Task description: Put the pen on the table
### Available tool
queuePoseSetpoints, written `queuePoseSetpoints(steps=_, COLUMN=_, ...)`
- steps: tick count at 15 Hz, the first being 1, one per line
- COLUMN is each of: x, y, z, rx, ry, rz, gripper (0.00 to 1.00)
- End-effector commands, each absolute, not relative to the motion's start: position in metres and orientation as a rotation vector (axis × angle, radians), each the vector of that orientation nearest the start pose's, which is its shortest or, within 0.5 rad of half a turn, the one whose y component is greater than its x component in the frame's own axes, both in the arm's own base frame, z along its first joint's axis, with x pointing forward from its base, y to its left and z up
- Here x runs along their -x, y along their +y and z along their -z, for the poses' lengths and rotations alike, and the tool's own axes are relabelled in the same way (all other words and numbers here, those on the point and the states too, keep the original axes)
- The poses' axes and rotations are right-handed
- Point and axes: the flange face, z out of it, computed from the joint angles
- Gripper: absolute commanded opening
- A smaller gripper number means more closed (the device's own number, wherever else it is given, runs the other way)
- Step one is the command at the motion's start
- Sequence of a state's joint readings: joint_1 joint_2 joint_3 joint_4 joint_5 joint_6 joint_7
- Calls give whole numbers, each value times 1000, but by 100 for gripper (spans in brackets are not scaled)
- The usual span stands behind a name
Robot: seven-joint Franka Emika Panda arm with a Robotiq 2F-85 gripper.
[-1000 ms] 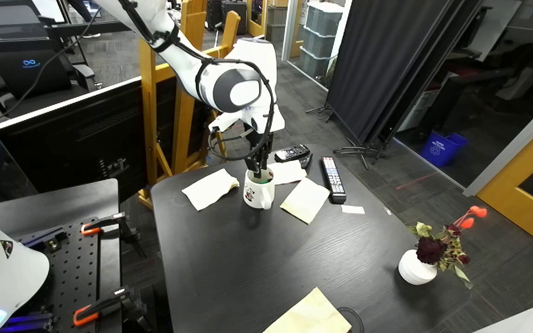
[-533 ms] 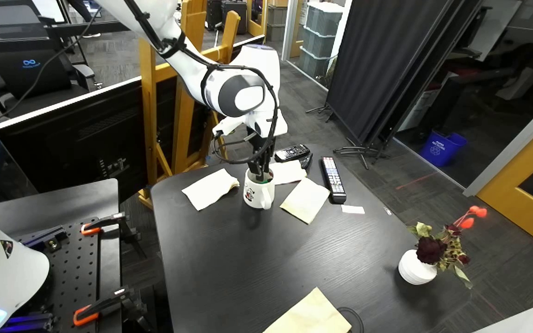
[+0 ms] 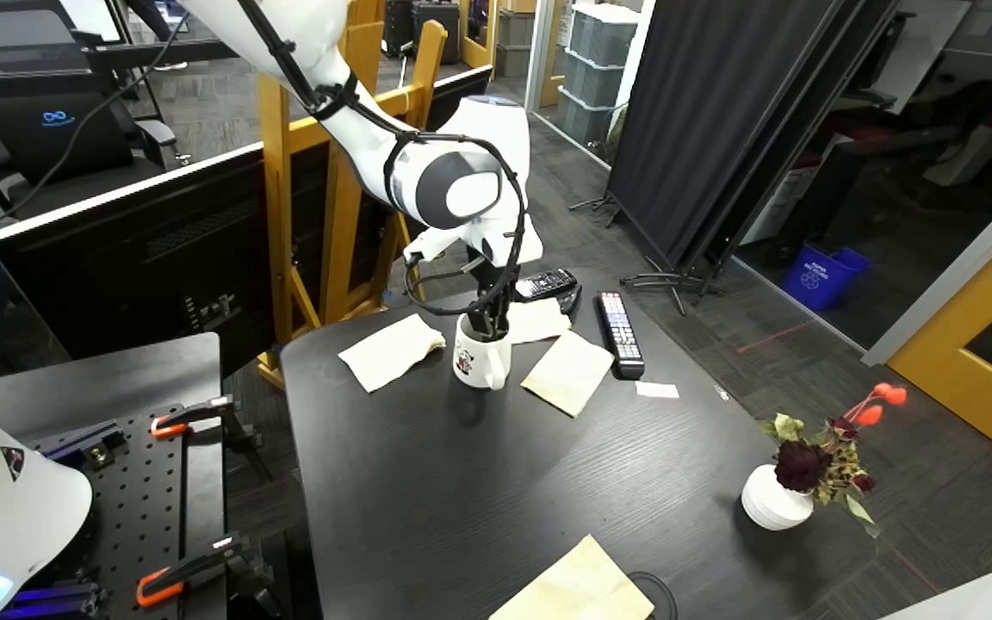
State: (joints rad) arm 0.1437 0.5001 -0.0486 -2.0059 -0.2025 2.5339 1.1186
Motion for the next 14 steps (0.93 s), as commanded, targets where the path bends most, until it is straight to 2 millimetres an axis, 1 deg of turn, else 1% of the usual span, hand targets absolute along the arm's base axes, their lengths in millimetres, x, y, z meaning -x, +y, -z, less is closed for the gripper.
queuePoseSetpoints(steps=1, x=-615, y=59, z=-204, rx=2957, ry=1305, rz=170, gripper=16)
queuePoseSetpoints(steps=2, x=-616, y=59, z=-203, rx=2958, ry=1304, rz=171, gripper=16)
queuePoseSetpoints(steps=3, x=-616, y=60, z=-203, rx=2960, ry=1304, rz=171, gripper=11)
queuePoseSetpoints(steps=4, x=-617, y=60, z=-203, rx=2960, ry=1303, rz=173, gripper=2)
queuePoseSetpoints(steps=5, x=-618, y=61, z=-203, rx=2963, ry=1302, rz=172, gripper=0)
queuePoseSetpoints(steps=6, x=-618, y=62, z=-203, rx=2965, ry=1302, rz=174, gripper=0)
queuePoseSetpoints(steps=7, x=-617, y=64, z=-205, rx=2968, ry=1303, rz=179, gripper=3)
queuePoseSetpoints(steps=10, x=-612, y=72, z=-213, rx=2981, ry=1336, rz=245, gripper=3)
queuePoseSetpoints(steps=14, x=-604, y=86, z=-225, rx=3020, ry=1333, rz=332, gripper=3)
